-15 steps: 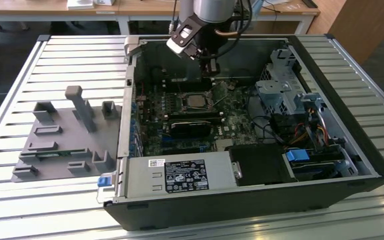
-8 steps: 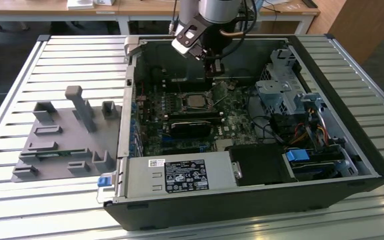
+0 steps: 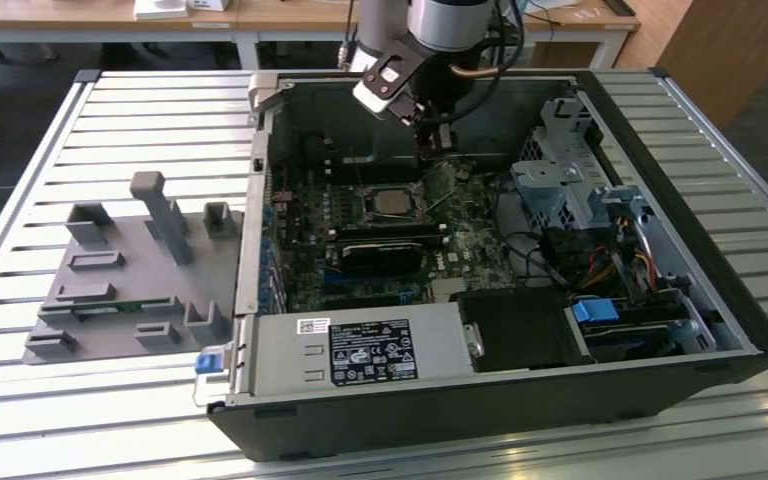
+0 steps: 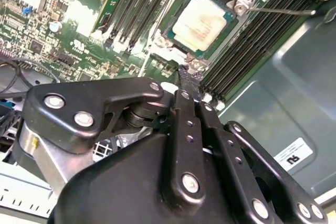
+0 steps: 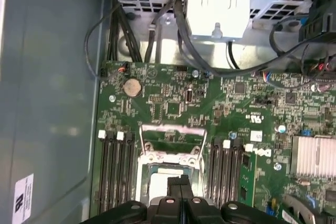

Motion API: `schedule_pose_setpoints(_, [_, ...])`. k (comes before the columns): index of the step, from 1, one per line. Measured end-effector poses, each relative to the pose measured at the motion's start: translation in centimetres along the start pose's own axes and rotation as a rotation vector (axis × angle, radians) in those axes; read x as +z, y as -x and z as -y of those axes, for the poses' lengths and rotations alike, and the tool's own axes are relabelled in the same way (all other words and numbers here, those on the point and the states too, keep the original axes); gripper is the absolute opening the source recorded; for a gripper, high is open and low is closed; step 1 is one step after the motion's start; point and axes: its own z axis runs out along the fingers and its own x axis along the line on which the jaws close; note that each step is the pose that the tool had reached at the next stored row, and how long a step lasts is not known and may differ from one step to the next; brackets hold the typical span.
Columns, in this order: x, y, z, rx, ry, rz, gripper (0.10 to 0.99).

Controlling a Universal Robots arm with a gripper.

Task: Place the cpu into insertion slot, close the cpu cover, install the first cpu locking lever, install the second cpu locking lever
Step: 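Close the cpu cover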

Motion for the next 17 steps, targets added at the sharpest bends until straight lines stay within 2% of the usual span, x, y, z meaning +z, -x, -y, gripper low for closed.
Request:
schedule_pose_setpoints(10, [0.43, 0.16, -1.94, 0.0, -0.004, 0.0, 0.106])
schedule_pose_setpoints(13, [0.63, 0.19, -2.34, 0.0, -0.005, 0.0, 0.106])
schedule_pose_setpoints(17, [0.9, 0.21, -2.51, 0.0, -0.005, 0.0, 0.106])
